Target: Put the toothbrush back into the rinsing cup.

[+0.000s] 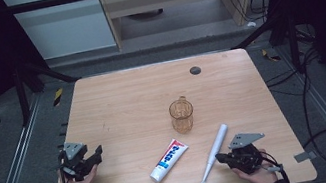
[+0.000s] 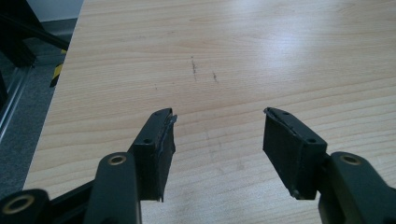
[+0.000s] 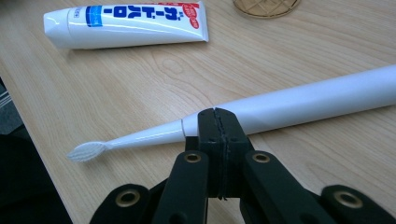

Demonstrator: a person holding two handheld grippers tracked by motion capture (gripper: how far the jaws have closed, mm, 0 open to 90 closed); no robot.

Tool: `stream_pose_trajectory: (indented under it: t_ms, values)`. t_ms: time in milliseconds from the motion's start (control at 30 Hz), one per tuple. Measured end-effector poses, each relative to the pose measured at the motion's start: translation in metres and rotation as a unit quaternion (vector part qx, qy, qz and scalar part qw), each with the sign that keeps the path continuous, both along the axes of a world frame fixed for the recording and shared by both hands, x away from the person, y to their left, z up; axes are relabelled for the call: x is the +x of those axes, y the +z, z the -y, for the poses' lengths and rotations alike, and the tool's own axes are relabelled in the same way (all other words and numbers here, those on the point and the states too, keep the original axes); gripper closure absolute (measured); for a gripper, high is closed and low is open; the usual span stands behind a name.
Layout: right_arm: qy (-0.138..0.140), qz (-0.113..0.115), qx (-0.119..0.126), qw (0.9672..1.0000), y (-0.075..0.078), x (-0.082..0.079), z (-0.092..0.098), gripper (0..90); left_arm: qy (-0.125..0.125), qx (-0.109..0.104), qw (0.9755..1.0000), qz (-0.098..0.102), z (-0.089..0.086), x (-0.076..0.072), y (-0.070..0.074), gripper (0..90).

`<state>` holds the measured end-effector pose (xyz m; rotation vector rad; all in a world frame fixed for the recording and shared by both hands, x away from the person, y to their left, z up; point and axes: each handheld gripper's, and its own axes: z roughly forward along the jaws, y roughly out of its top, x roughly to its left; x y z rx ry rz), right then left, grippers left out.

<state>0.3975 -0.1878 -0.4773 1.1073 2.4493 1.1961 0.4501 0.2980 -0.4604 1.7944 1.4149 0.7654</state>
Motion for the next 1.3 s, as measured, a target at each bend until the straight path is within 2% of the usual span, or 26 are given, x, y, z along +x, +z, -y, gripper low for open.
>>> stream_pose_trajectory:
  t_ms: [467, 733, 1300]
  values:
    - [0.018, -0.012, -0.016, 0.9997, -0.009, 0.001, -0.013, 90.0, -0.005, 0.001, 1.0000, -0.001, 0.002, 0.001, 0.000, 41.4]
    - [0.024, -0.010, -0.023, 0.9994, -0.012, 0.003, -0.018, 90.0, -0.005, 0.002, 1.0000, -0.001, 0.001, 0.001, 0.000, 40.2]
    - [0.036, -0.016, -0.021, 0.9990, -0.013, 0.005, -0.026, 89.7, -0.007, -0.001, 1.0000, -0.002, 0.001, 0.002, -0.001, 38.2]
